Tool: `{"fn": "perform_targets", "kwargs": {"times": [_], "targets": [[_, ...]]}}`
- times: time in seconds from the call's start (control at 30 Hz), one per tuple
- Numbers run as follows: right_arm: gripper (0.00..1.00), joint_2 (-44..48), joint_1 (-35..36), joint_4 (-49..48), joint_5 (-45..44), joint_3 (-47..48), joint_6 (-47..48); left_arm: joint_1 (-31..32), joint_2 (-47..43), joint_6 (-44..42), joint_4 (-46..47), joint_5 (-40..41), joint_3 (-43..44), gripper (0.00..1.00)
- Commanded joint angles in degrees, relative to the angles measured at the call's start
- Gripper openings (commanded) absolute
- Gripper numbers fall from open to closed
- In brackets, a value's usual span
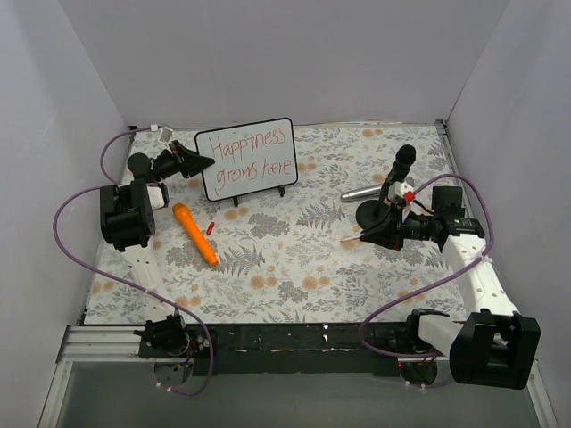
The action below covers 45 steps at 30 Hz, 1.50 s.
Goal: Write a sentence on the whiteboard
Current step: Put down the whiteboard on the whiteboard stand.
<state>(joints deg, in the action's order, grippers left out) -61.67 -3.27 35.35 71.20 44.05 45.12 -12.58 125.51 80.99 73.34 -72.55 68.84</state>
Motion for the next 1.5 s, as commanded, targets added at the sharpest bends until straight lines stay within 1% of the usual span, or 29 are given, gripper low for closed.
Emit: {"fn": "perform_targets", "kwargs": {"times": [0.0, 0.1, 0.3, 0.57, 0.87, 0.9, 0.93, 0.97, 1.17, 1.47], "targets": [[0.01, -0.64, 0.28, -1.6, 0.34, -0.28, -0.3, -0.52, 1.31, 2.67, 17.36, 1.71, 4.37, 0.09], [0.01, -1.08, 0.37, -1.52, 0.26, -0.28, -0.3, -0.52, 2.98, 2.86, 18.42, 1.19, 5.78, 0.09], [0.01, -1.7, 0.37, -1.69, 0.08, -0.37, -0.39, -0.6, 6.05, 0.22, 15.78, -0.22, 8.85, 0.09], [0.01, -2.4, 0.37, -1.78, -0.01, -0.28, -0.39, -0.52, 7.02, 0.31, 15.6, -0.39, 12.46, 0.1], [0.01, -2.93, 0.46, -1.69, -0.1, -0.37, -0.39, -0.6, 7.29, 3.2, 18.85, -1.18, 15.27, 0.09], [0.01, -3.02, 0.46, -1.78, -0.18, -0.37, -0.39, -0.6, 7.55, 5.47, 19.9, -1.36, 15.62, 0.09], [0.01, -3.19, 0.46, -1.78, -0.1, -0.37, -0.39, -0.6, 7.9, 6.54, 22.61, -1.54, 15.97, 0.09], [0.01, -3.37, 0.46, -1.69, -0.1, -0.37, -0.3, -0.6, 8.34, 7.07, 22.98, -1.62, 16.5, 0.09], [0.01, -3.98, 0.46, -1.69, -0.27, -0.37, -0.3, -0.6, 10.01, 7.25, 22.99, -2.5, 18.35, 0.09], [0.01, -5.04, 0.46, -1.69, -0.53, -0.37, -0.21, -0.6, 11.95, 6.72, 21.41, -3.12, 23.53, 0.09]]}}
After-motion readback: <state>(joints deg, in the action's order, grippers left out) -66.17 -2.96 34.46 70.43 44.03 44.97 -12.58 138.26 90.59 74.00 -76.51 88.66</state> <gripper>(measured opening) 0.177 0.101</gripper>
